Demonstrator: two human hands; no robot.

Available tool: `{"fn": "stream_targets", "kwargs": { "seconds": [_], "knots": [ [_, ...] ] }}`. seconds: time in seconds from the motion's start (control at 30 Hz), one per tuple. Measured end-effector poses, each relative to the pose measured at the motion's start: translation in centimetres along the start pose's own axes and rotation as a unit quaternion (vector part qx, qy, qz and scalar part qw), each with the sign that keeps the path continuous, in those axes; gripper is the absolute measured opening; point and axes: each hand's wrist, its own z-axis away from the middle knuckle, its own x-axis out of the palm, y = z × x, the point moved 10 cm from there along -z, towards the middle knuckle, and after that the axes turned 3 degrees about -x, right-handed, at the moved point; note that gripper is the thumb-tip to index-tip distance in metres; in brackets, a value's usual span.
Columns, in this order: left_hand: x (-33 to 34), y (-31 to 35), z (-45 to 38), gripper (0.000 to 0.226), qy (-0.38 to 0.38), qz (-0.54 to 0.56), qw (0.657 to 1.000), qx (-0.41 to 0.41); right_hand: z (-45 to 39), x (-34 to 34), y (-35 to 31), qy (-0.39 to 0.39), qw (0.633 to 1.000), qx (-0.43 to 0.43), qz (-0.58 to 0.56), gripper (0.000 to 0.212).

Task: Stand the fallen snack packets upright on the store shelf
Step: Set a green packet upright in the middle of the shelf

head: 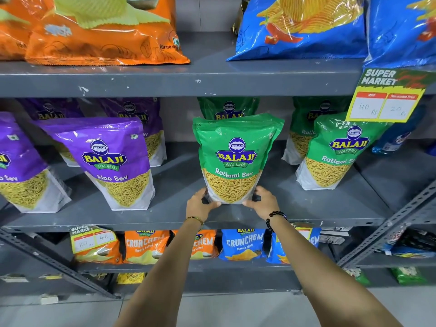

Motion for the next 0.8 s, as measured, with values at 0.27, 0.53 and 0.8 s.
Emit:
{"fn": "stream_targets", "kwargs": {
  "seconds": [0.27,0.53,0.8],
  "knots": [
    [0.5,-2.7,2.3,0.076,0.043,-0.112,0.992,-0.033,2.6,-0.5,2.0,0.012,0.995,0.000,0.100,0.076],
    [6.6,0.2,6.2,0.064,-0.002,-0.169,0.984,0.047,5.7,-7.0,5.7,0.105,0.989,0.024,0.100,0.065],
    [17.8,8.6,5.1,0.068,-0.092,-0.170,0.975,0.106,3.7,-18.1,11.4,0.202,0.974,0.089,0.043,0.061]
  ]
}}
